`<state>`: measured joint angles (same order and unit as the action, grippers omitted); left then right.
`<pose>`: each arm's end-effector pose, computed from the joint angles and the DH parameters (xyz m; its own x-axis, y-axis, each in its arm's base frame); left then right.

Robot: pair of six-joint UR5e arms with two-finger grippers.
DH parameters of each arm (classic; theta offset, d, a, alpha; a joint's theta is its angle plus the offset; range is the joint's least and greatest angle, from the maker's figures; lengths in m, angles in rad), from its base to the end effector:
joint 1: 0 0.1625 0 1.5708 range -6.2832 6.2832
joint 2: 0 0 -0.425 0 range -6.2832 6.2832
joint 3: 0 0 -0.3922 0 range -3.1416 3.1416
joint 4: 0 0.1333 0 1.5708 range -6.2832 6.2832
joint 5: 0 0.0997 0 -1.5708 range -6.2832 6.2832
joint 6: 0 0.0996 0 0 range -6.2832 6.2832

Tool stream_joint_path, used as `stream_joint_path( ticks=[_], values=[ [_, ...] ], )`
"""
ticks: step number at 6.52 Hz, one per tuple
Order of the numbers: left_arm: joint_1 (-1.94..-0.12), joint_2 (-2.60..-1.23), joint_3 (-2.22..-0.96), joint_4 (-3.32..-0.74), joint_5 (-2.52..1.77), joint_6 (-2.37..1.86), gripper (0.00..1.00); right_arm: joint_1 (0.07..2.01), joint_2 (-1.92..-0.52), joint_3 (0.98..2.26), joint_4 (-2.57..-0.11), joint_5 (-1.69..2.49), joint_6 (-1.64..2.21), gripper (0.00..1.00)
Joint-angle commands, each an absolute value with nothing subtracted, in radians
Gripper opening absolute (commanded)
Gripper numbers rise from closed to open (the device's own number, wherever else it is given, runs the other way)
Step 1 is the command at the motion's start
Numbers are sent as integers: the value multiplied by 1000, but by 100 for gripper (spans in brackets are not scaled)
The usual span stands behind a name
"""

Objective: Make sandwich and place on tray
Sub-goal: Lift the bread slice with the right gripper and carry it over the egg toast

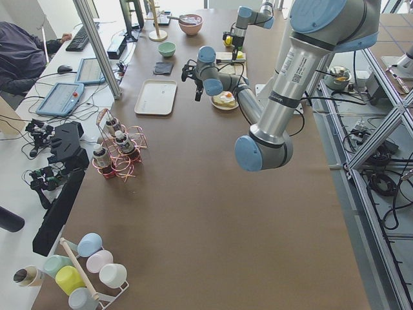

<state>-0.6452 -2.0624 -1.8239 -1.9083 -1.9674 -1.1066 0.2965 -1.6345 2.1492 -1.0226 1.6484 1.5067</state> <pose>0.4359 -0.4467 0.2264 0.4617 0.1694 -0.8707 0.0844 0.9688 0.2332 -0.3933 -0.2515 0.3547 0.4787 0.0795 0.8744 -0.1963 0.9804 0.0183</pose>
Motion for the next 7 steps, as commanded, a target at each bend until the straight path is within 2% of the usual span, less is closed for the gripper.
stream_joint_path(
  ticks=[1,4,7],
  values=[
    [-646,-2057,-1825,-1908,-1970,-1089,98,327,-1617,2197,-1025,1677,1509,0],
    [-658,-2051,-1827,-1907,-1974,-1063,98,302,-1285,2149,-1320,1660,1564,0],
    [-663,-2048,-1824,-1908,-1977,-1043,98,181,-1182,2061,-1324,1491,1715,0]
  ],
)
